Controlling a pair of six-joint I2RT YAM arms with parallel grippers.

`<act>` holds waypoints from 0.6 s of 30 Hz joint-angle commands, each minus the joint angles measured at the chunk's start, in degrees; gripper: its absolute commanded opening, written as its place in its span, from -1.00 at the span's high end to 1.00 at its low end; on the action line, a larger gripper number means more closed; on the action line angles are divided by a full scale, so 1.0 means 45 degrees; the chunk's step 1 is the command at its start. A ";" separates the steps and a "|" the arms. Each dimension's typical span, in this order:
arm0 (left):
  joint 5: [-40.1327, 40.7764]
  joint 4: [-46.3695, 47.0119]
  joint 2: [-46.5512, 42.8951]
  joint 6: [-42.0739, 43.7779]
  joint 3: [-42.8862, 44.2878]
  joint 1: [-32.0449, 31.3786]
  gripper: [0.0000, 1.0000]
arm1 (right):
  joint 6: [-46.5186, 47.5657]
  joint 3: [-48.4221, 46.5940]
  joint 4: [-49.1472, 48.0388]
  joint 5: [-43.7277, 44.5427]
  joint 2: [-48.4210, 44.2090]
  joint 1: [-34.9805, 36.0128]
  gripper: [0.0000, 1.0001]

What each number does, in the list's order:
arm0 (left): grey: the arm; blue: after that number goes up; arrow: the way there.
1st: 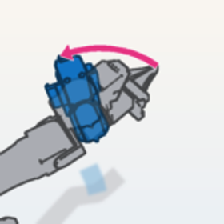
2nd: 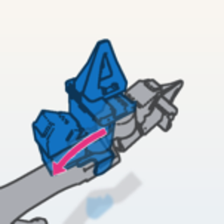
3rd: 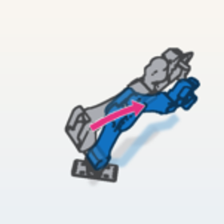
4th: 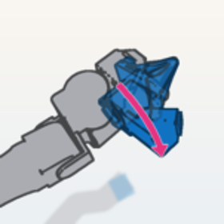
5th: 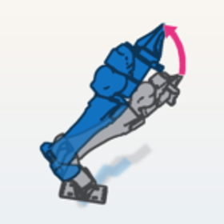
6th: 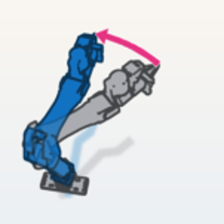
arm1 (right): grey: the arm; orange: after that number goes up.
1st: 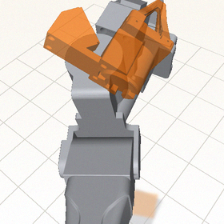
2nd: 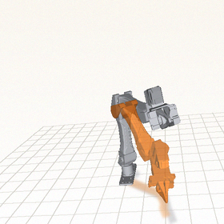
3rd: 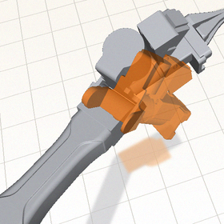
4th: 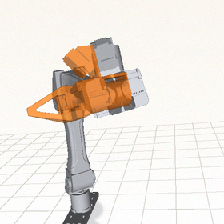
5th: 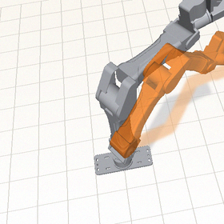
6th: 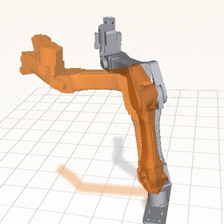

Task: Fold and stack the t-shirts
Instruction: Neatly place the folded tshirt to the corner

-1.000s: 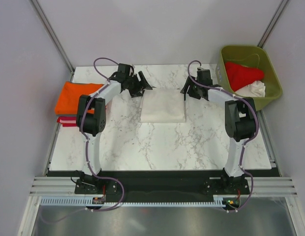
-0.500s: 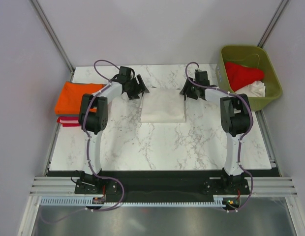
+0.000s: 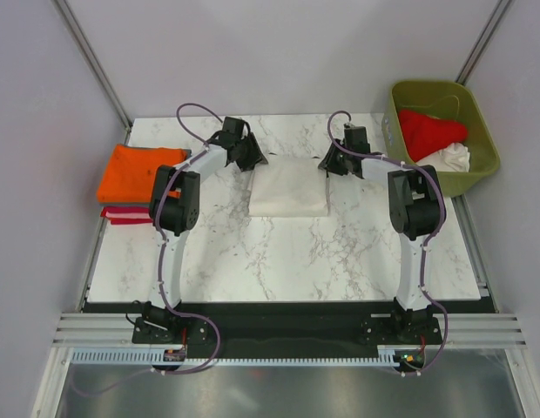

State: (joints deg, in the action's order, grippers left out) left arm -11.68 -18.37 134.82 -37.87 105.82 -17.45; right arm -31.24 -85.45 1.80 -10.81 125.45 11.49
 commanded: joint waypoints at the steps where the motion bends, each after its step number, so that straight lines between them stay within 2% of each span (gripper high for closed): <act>1: 0.1149 -0.0117 0.0450 -0.0355 0.0176 -0.0125 0.03 | -0.0263 -0.0132 -0.0303 -0.0410 0.0404 0.0006 0.33; 5: 0.1639 0.0019 0.0468 -0.0471 0.0176 -0.0126 0.25 | -0.0439 -0.0269 -0.0612 -0.0430 0.0638 0.0006 0.49; 6: 0.1678 0.0039 0.0449 -0.0472 0.0176 -0.0126 0.36 | -0.0478 -0.0269 -0.0635 -0.0450 0.0677 0.0006 0.66; 7: 0.1678 0.0117 0.0488 -0.0530 0.0176 -0.0126 0.44 | -0.0498 -0.0269 -0.0654 -0.0450 0.0677 0.0026 0.74; 8: 0.1601 0.0195 0.0488 -0.0550 0.0156 -0.0126 0.58 | -0.0498 -0.0269 -0.0693 -0.0469 0.0697 0.0006 0.80; 9: 0.1503 0.0486 0.0508 -0.0492 0.0137 -0.0126 0.81 | -0.0498 -0.0269 -0.0694 -0.0489 0.0697 0.0006 0.86; 11: 0.1385 0.0761 0.0469 -0.0375 0.0078 -0.0145 0.88 | -0.0479 -0.0211 -0.0694 -0.0411 0.0581 0.0006 0.87; 12: 0.1443 0.0801 0.0430 -0.0355 0.0059 -0.0164 0.95 | -0.0440 -0.0210 -0.0694 -0.0314 0.0522 0.0006 1.00; 18: 0.1581 0.1171 -0.0291 -0.0101 -0.0527 -0.0184 0.95 | 0.0028 0.0141 -0.0694 0.0193 -0.0298 0.0336 1.00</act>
State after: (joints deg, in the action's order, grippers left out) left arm -7.11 -15.46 135.37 -39.79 105.01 -17.89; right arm -33.08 -85.54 -0.86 -11.92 126.58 11.64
